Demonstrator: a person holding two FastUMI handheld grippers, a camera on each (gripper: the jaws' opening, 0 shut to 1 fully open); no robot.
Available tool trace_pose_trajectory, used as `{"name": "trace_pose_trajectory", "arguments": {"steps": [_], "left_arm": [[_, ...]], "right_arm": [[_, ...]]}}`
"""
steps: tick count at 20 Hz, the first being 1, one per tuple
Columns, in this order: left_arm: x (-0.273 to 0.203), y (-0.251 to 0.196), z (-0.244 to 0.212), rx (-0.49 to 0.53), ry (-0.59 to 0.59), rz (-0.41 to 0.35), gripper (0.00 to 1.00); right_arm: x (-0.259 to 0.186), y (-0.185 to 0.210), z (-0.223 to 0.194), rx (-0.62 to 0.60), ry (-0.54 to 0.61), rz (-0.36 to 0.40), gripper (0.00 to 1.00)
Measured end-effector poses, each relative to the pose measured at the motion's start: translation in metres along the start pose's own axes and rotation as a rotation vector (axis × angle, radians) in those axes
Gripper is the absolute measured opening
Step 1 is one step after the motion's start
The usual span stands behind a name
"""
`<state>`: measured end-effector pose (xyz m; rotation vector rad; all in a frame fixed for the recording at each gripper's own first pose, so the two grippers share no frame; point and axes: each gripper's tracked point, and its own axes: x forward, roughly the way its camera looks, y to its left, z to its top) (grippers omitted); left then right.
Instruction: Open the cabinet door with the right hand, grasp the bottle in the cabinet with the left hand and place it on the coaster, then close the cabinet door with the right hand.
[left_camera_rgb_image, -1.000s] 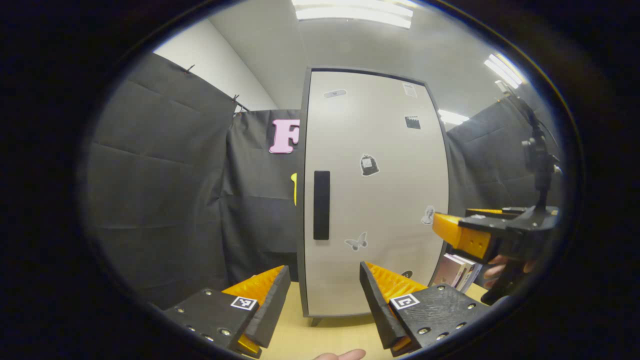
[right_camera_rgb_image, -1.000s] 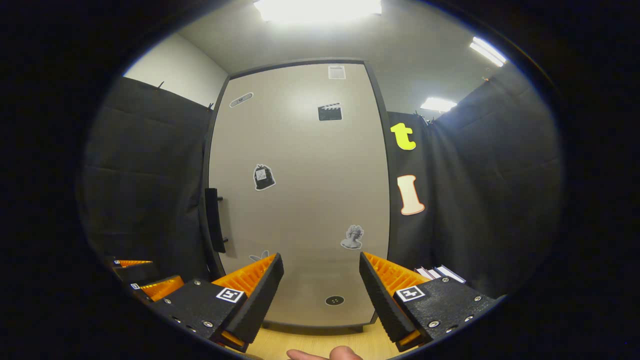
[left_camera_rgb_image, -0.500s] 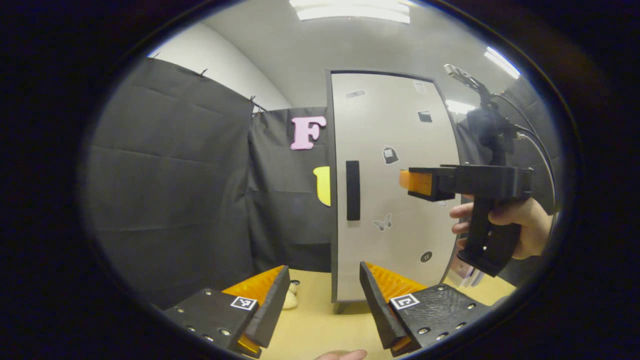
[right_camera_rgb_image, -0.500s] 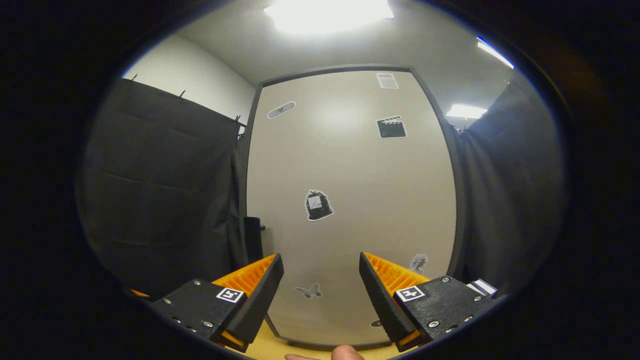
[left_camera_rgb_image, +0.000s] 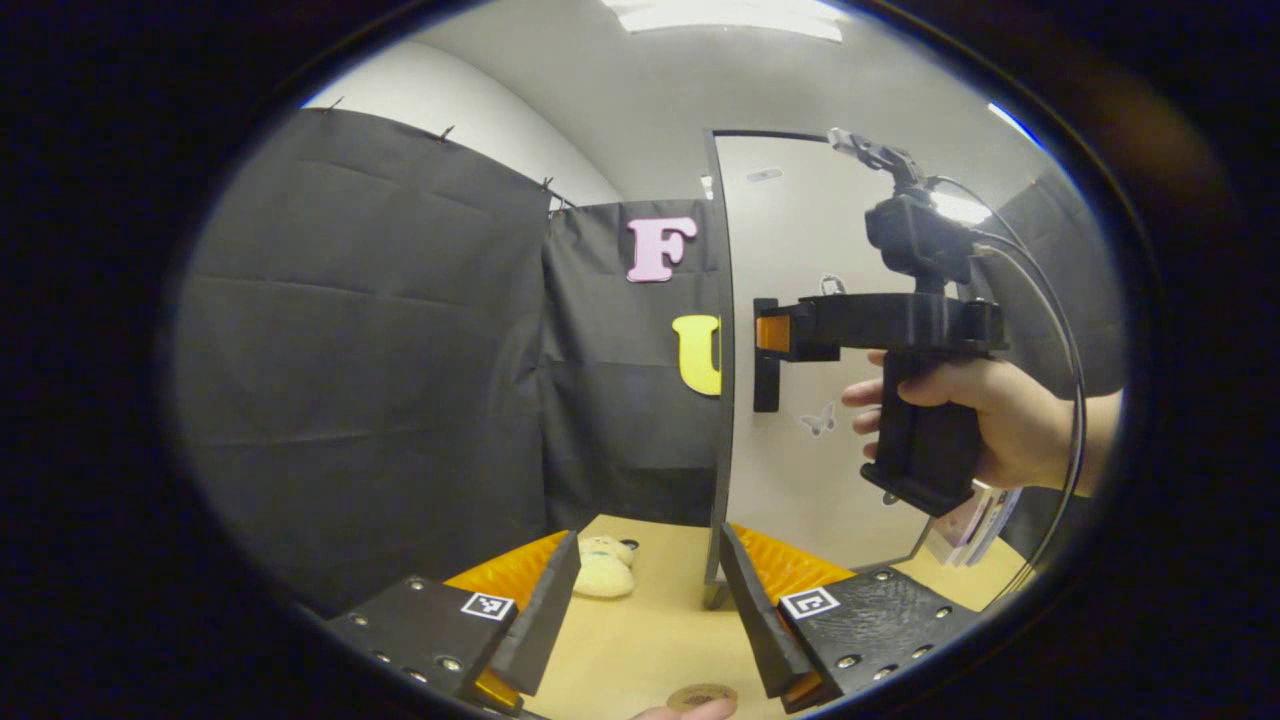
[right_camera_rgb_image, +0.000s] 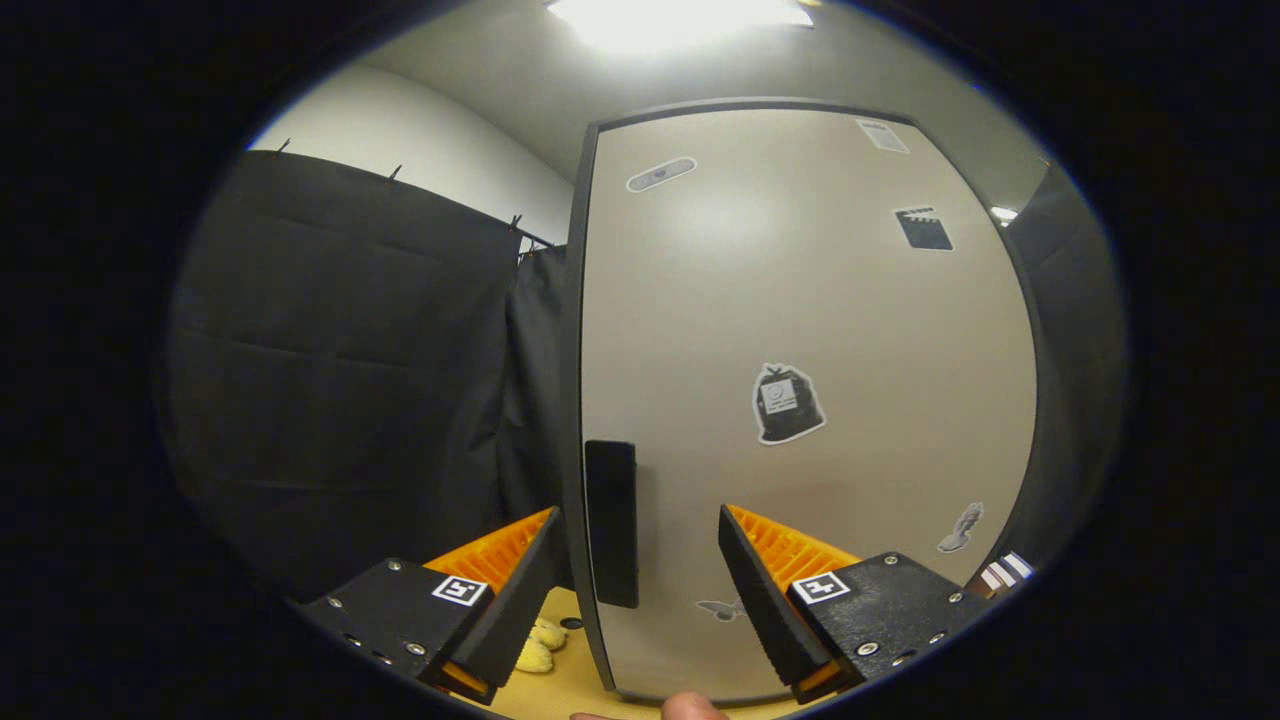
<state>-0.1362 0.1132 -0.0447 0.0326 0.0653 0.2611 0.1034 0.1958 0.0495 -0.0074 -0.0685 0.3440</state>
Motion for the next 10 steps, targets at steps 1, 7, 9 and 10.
{"name": "trace_pose_trajectory", "arguments": {"steps": [1,7,9,10], "left_arm": [[-0.001,0.002,-0.003,-0.007,0.009,0.008,0.81],[-0.003,0.022,-0.023,-0.054,0.042,0.050,0.81],[-0.003,0.022,-0.028,-0.065,0.059,0.060,0.81],[-0.002,0.024,-0.029,-0.070,0.057,0.067,0.81]], "right_arm": [[0.006,0.006,-0.007,-0.007,0.022,0.014,0.95],[0.028,0.019,-0.042,-0.091,0.148,0.032,0.77],[0.030,0.008,-0.043,-0.092,0.143,-0.002,0.48],[0.032,0.011,-0.043,-0.115,0.149,-0.008,0.34]]}}
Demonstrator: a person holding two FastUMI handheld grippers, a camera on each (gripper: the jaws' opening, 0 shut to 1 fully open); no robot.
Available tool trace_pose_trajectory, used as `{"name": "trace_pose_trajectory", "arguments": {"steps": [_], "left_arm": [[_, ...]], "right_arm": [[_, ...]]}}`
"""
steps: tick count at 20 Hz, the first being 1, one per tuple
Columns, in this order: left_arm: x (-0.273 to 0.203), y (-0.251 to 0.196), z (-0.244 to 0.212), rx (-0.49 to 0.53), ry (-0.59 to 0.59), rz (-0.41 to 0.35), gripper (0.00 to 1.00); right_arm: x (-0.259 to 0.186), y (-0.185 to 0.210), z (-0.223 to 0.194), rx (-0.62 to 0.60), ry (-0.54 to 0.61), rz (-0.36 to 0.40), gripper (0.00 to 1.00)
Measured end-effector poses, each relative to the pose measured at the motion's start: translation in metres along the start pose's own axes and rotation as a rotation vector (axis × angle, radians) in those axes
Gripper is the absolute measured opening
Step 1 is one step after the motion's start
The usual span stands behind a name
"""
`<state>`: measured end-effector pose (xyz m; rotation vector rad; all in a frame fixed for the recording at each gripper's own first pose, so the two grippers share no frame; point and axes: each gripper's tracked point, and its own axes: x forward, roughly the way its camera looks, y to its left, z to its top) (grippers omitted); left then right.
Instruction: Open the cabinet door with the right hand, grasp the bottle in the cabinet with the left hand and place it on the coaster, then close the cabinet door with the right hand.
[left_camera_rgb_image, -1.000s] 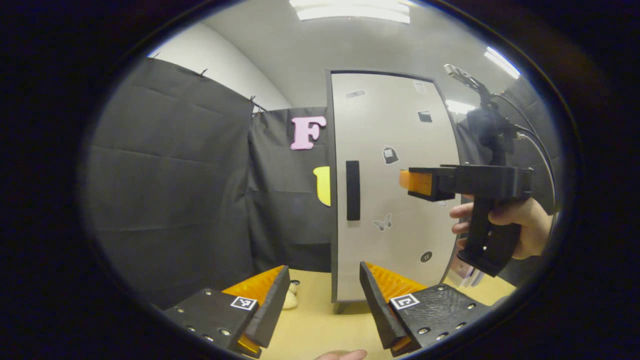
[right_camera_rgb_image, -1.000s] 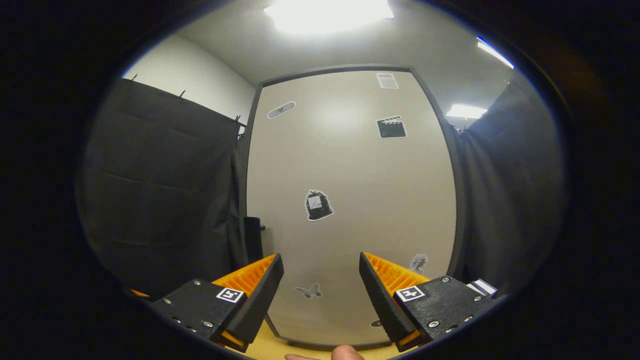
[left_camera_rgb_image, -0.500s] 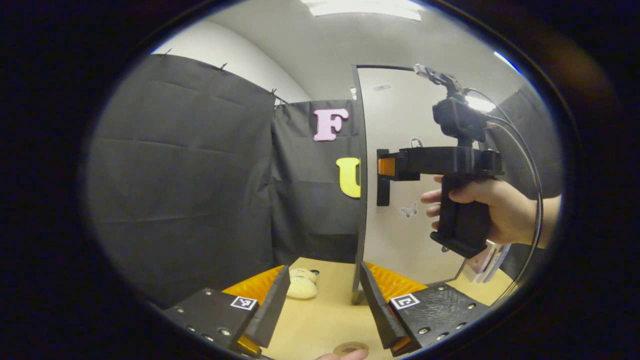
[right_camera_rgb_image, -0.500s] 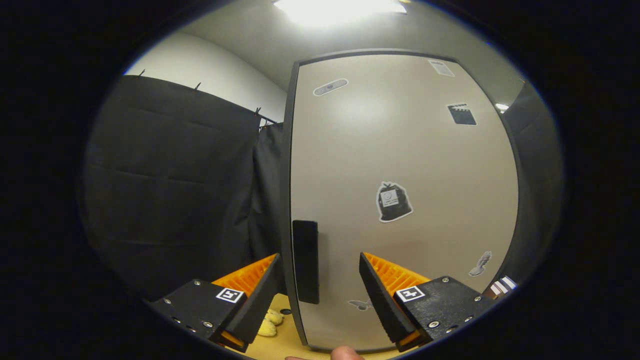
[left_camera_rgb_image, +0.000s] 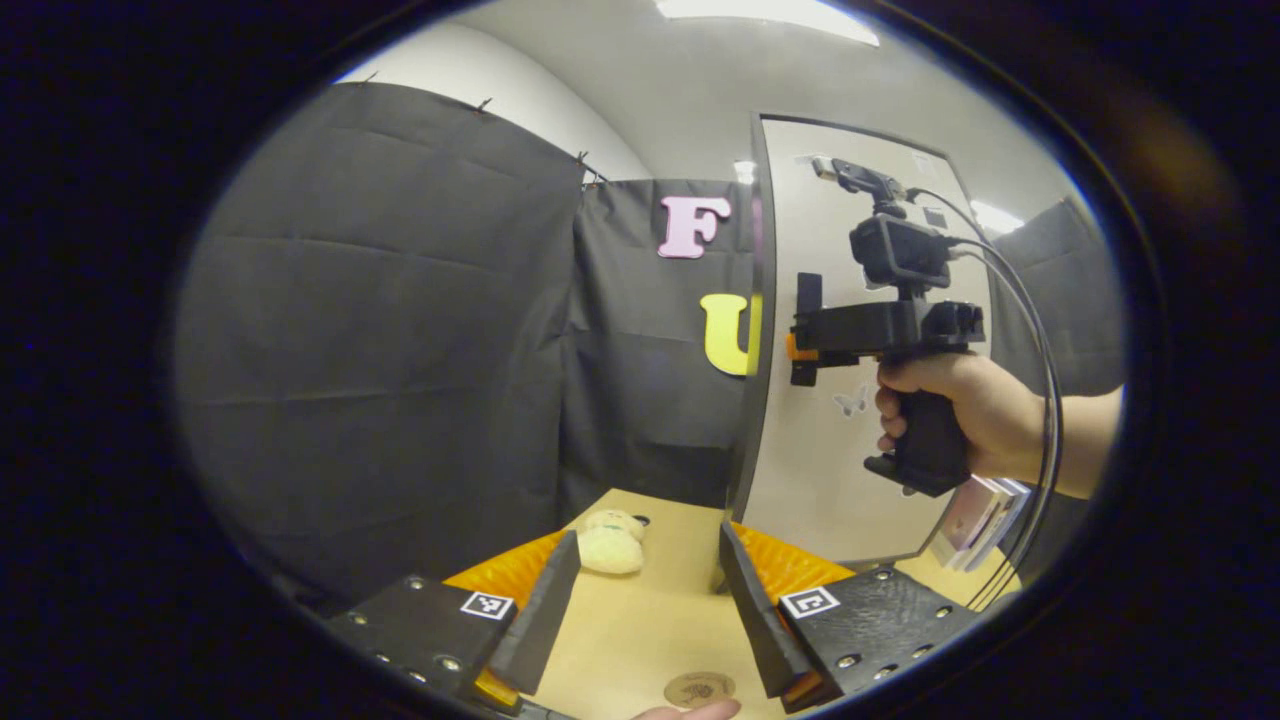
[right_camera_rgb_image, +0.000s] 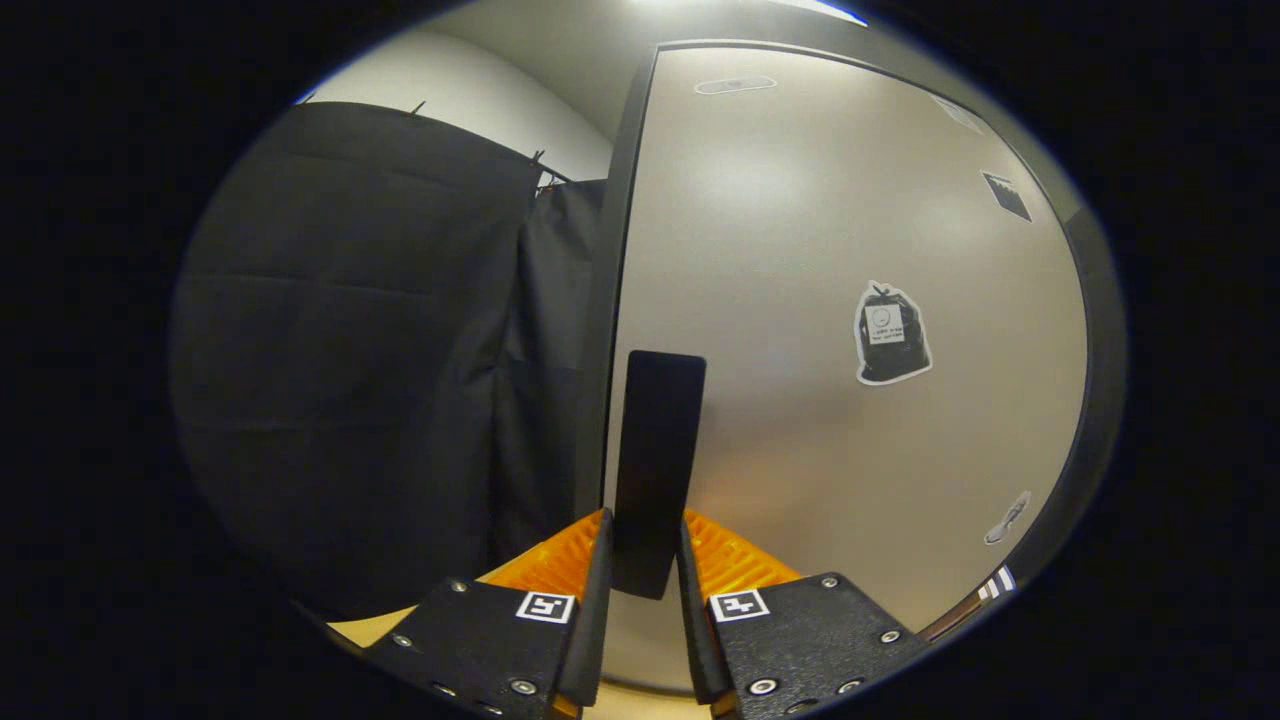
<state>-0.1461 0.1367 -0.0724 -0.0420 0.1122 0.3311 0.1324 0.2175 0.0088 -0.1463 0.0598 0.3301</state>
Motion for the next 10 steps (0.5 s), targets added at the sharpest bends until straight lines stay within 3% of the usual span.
{"name": "trace_pose_trajectory", "arguments": {"steps": [2,8,10], "left_arm": [[0.002,0.002,0.001,0.008,-0.004,0.012,0.81],[0.014,-0.015,0.009,0.078,-0.037,-0.041,0.81],[0.022,-0.020,0.011,0.094,-0.046,-0.045,0.81]], "right_arm": [[0.000,0.000,-0.002,-0.048,0.002,0.003,0.32],[-0.004,0.000,-0.005,-0.043,0.021,0.057,0.18],[-0.007,0.000,-0.006,-0.035,0.036,0.081,0.18]]}}
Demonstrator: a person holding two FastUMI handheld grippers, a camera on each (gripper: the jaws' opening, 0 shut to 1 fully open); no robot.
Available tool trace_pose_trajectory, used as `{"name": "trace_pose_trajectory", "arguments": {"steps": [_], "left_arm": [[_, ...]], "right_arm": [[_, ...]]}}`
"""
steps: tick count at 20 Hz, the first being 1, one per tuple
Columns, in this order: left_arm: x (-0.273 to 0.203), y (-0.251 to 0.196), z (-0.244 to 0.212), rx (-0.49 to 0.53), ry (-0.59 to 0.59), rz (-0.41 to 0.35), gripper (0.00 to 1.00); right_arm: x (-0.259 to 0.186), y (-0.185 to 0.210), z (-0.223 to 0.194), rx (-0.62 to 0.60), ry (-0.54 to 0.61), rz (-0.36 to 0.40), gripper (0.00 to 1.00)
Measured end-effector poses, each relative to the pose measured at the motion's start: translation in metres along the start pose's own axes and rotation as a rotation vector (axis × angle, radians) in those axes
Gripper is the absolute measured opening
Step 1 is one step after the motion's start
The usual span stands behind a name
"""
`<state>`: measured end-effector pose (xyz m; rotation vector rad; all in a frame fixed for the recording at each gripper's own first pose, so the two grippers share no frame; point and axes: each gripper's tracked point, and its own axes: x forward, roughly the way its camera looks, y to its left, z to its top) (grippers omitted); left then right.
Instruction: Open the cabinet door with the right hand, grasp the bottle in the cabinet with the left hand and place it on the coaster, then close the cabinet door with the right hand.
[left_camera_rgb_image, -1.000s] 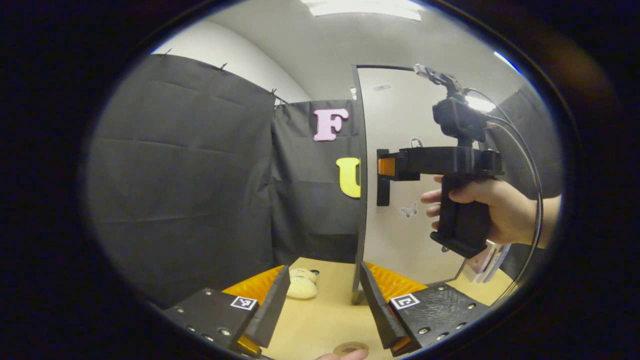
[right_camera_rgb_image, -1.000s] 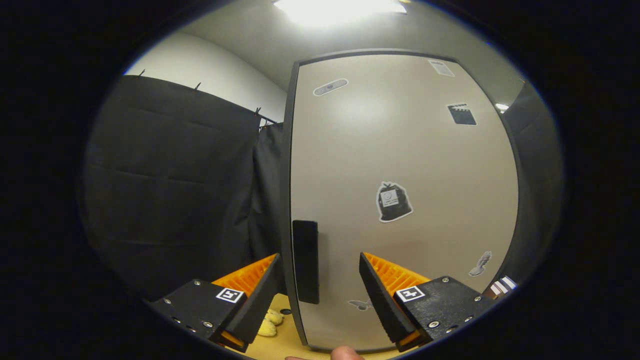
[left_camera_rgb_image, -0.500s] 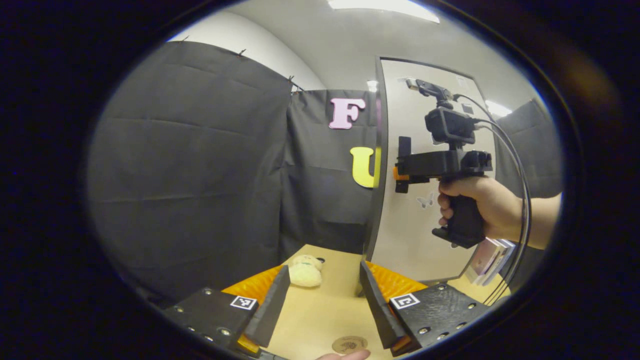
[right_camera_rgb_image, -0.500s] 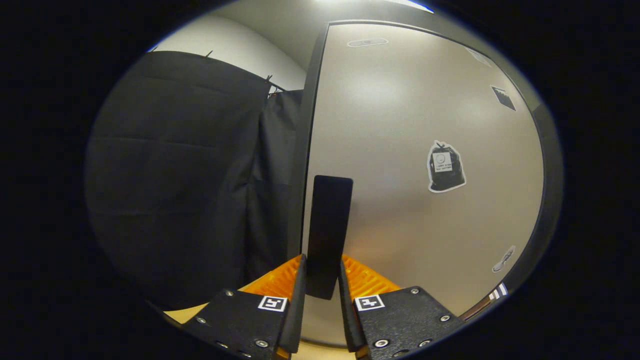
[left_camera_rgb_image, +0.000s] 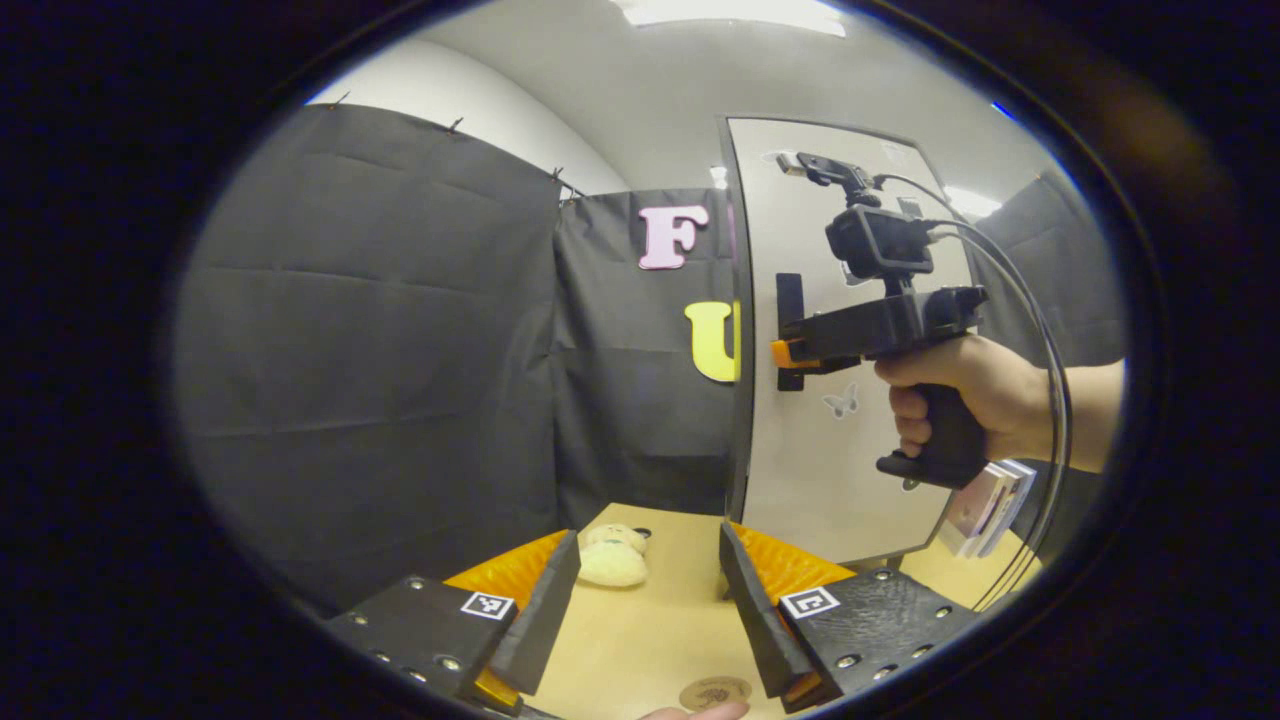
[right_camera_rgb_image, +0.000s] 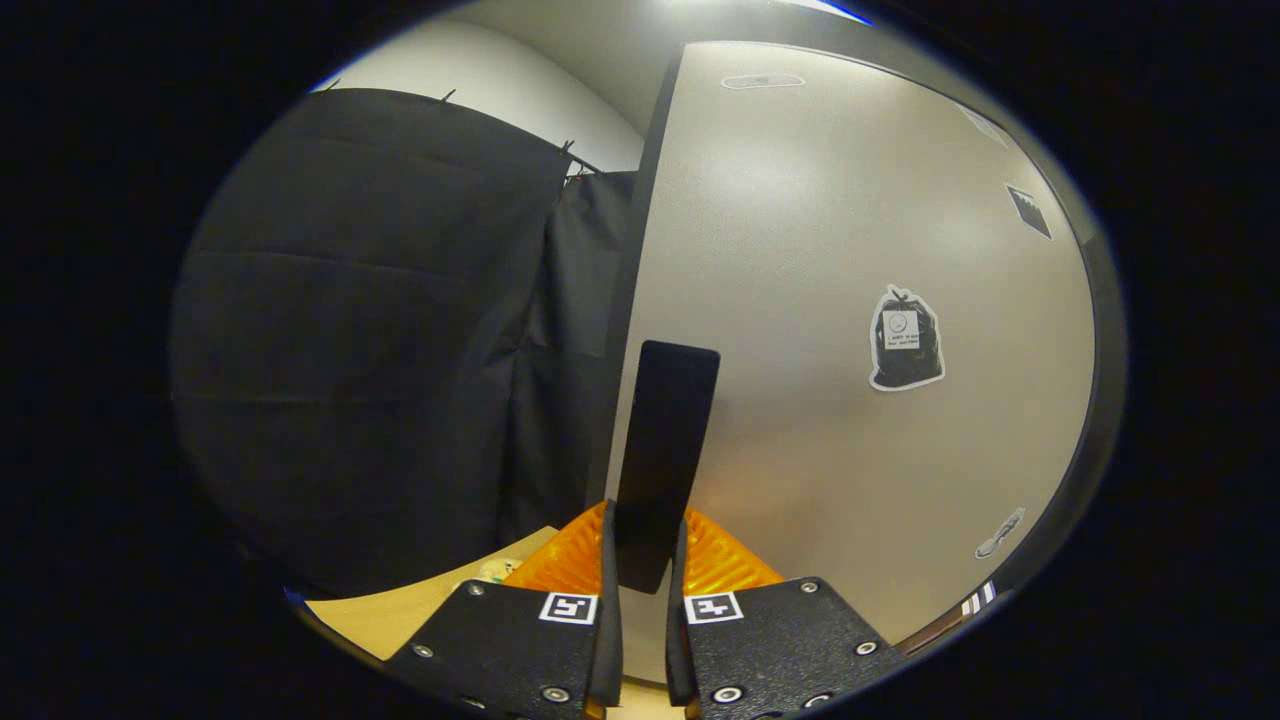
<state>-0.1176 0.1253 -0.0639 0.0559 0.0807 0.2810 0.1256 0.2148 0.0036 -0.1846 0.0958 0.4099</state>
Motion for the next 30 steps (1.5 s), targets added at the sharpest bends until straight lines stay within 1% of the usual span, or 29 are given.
{"name": "trace_pose_trajectory", "arguments": {"steps": [3,7,10,15,16,20,26,28,30], "left_arm": [[0.014,0.000,0.008,0.010,-0.016,-0.005,0.81],[0.027,0.006,0.020,0.026,-0.032,-0.009,0.81],[0.033,0.004,0.022,0.033,-0.041,-0.018,0.81],[0.041,0.010,0.021,0.040,-0.032,-0.016,0.81],[0.046,0.011,0.021,0.038,-0.032,-0.014,0.87],[0.065,0.019,0.022,0.049,-0.032,-0.006,0.87],[0.086,0.015,0.023,0.052,-0.030,-0.046,0.87],[0.091,0.015,0.022,0.045,-0.028,-0.055,0.81],[0.094,0.021,0.022,0.050,-0.023,-0.059,0.81]], "right_arm": [[-0.009,0.003,0.001,0.025,0.010,0.054,0.18],[-0.012,0.001,0.000,0.034,-0.003,0.103,0.18],[-0.013,-0.001,-0.001,0.037,-0.011,0.134,0.18],[-0.012,-0.004,0.001,0.049,0.005,0.193,0.18],[-0.012,-0.005,0.000,0.050,0.007,0.206,0.17],[-0.013,-0.009,0.003,0.062,0.006,0.250,0.17],[-0.013,-0.013,0.007,0.082,0.009,0.292,0.17],[-0.020,-0.015,0.006,0.076,0.007,0.317,0.17],[-0.026,-0.018,0.006,0.069,0.008,0.355,0.17]]}}
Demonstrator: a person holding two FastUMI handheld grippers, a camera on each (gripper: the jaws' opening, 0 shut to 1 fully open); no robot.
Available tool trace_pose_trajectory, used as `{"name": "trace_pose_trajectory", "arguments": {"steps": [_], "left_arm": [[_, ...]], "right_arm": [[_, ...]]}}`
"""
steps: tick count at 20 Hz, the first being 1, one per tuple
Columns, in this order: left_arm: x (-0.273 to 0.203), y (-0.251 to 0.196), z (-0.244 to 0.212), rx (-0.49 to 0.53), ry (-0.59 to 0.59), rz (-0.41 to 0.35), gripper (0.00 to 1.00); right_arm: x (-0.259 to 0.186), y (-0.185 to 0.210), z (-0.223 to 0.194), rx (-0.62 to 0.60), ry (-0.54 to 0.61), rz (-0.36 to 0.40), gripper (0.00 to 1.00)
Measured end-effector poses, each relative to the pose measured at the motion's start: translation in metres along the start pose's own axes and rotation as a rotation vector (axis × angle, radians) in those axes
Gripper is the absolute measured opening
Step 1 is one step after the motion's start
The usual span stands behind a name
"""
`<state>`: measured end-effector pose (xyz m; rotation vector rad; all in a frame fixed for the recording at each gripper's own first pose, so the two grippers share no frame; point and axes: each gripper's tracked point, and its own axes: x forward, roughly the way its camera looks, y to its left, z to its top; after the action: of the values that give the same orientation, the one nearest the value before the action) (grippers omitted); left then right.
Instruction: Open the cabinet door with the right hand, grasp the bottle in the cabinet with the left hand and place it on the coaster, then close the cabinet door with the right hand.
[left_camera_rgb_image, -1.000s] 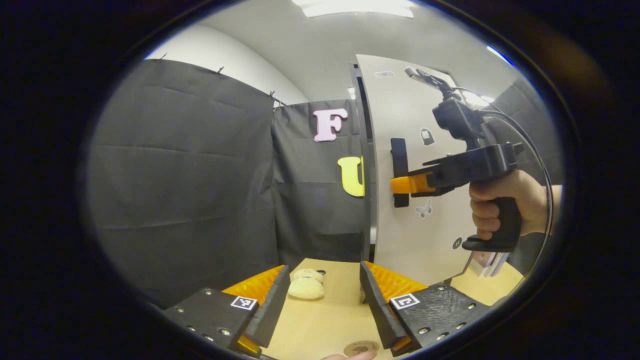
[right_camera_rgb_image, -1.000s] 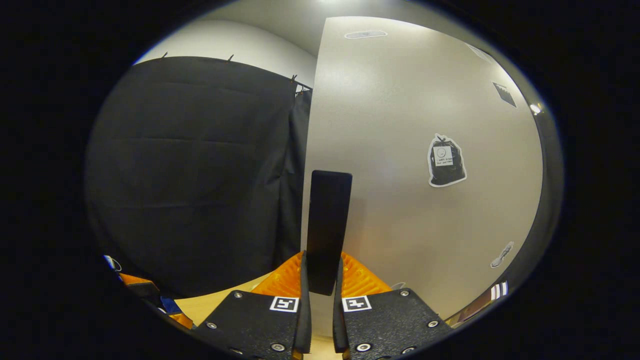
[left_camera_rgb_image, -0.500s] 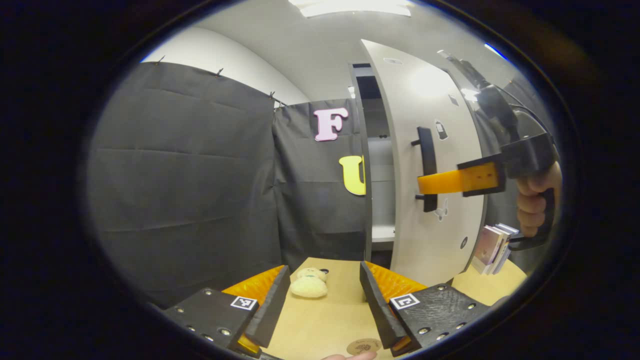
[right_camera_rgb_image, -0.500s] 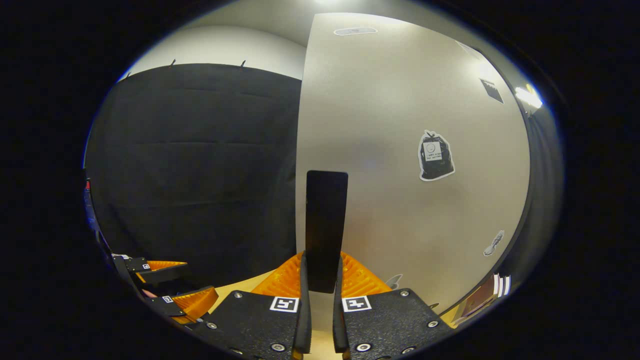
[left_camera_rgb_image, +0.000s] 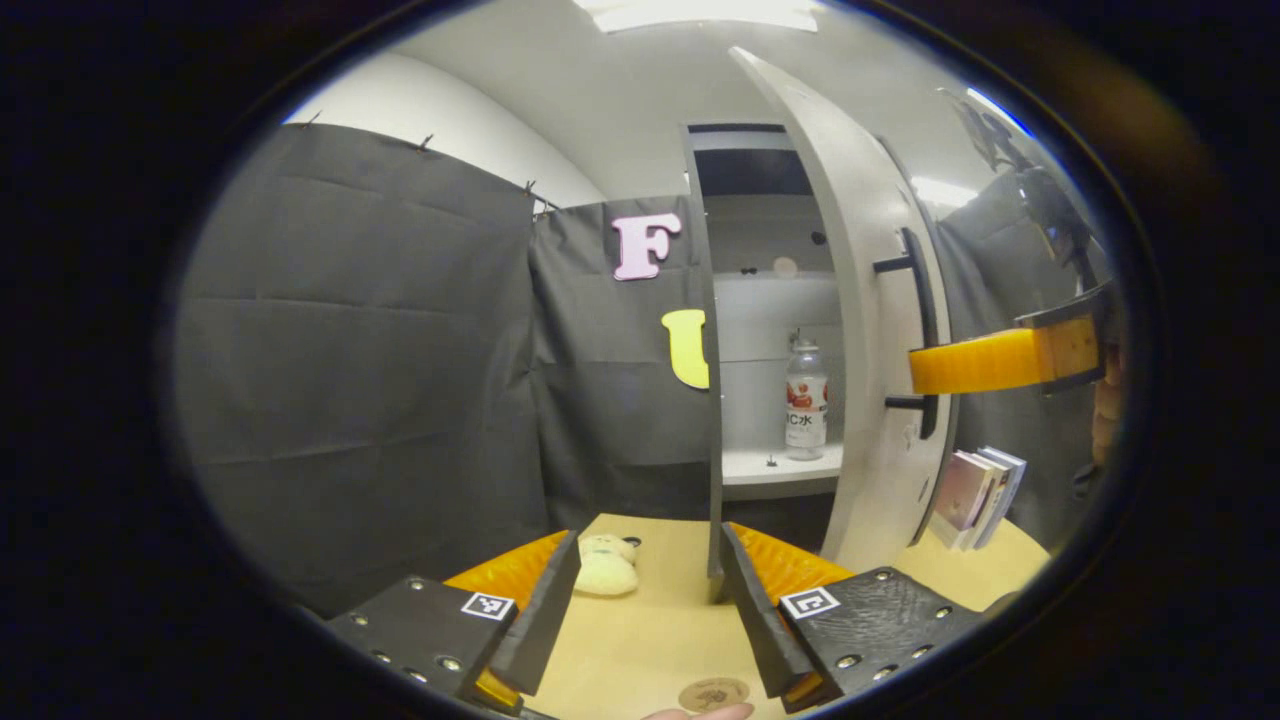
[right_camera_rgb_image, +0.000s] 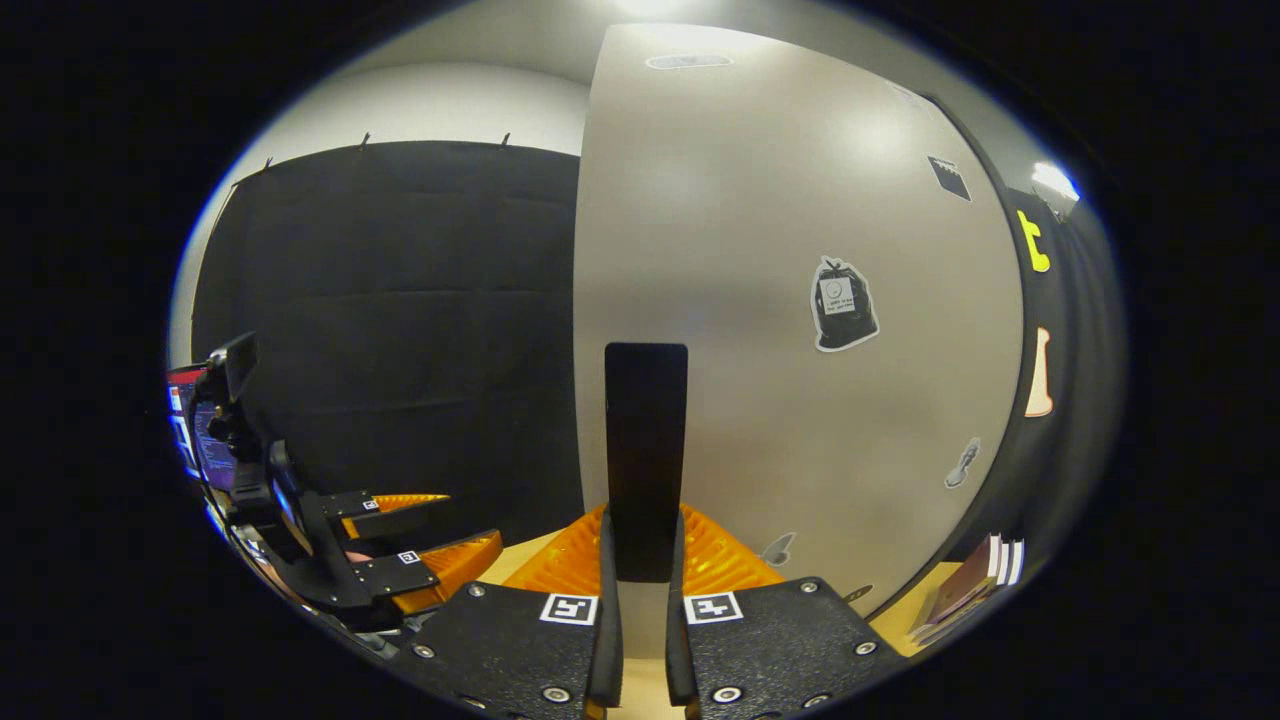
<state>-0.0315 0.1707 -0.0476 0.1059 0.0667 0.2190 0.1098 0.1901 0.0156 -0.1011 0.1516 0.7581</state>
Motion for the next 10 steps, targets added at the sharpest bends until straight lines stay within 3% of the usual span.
{"name": "trace_pose_trajectory", "arguments": {"steps": [6,10], "left_arm": [[0.034,-0.004,-0.003,0.005,0.010,-0.036,0.81],[0.063,-0.030,-0.015,-0.003,0.015,-0.094,0.84]], "right_arm": [[-0.036,0.003,0.003,0.004,-0.012,0.104,0.17],[-0.074,0.004,0.008,0.015,-0.006,0.110,0.17]]}}
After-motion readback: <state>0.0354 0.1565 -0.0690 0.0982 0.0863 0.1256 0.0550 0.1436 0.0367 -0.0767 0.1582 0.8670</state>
